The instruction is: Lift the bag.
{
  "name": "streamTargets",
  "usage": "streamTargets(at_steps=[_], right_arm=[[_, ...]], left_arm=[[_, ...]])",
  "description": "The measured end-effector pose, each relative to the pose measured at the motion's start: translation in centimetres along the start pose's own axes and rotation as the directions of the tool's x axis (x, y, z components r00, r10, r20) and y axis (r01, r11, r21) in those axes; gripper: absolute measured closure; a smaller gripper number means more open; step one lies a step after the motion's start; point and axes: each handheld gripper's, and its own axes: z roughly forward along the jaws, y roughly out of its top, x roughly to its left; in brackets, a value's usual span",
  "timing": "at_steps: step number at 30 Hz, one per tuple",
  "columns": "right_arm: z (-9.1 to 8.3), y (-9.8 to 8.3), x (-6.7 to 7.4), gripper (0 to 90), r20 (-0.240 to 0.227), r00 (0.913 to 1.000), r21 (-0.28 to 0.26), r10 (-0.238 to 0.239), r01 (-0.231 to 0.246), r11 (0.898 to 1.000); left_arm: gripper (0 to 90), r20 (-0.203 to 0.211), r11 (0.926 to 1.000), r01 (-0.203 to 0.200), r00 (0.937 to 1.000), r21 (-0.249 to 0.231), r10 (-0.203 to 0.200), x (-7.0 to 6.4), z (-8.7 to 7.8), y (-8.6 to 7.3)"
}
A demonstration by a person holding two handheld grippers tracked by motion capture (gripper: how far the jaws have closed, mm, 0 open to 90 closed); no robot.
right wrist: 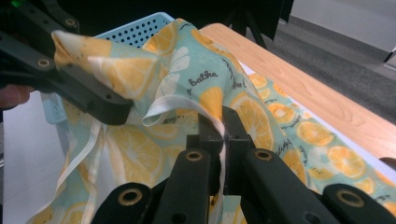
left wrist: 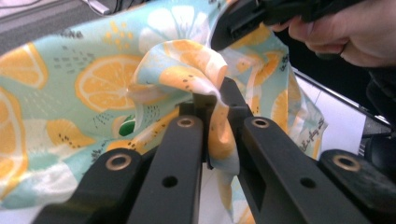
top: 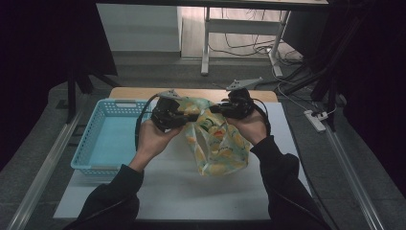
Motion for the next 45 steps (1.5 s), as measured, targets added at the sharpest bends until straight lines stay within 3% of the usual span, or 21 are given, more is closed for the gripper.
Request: streamTargets(at_steps=[7,20,30,37,45], right_arm=[[-1.0,1.4,0.0,90.0,0.006,0.9999,-0.014,-0.011,0.011,1.0],[-2.9,3.5,-0.3,90.0,-0.012,0.9999,-0.054,0.003,-0.003,0.999],[-4.5,5.6,0.3,90.0,-0.036,0.9993,-0.091,-0.004,0.001,0.996],[-6.1,7.5,0.6,90.0,-0.024,0.9995,-0.132,-0.021,0.018,0.991],[-5.1,7.3,-0.4,90.0,0.011,0.9999,-0.105,-0.001,0.002,0.995]], left_arm=[[89.1,-0.007,0.9995,-0.02,0.9998,-0.023,0.02,0.0,-1.0,2.2],[89.1,0.005,0.9964,-0.016,0.9999,-0.083,0.016,0.7,-2.9,5.6],[89.2,-0.002,0.99,-0.039,0.9992,-0.136,0.039,0.0,-5.3,7.7],[89.1,-0.024,0.982,-0.054,0.9984,-0.181,0.051,-0.2,-7.3,9.6],[89.1,-0.061,0.9915,-0.045,0.9974,-0.122,0.038,0.8,-5.2,10.0]])
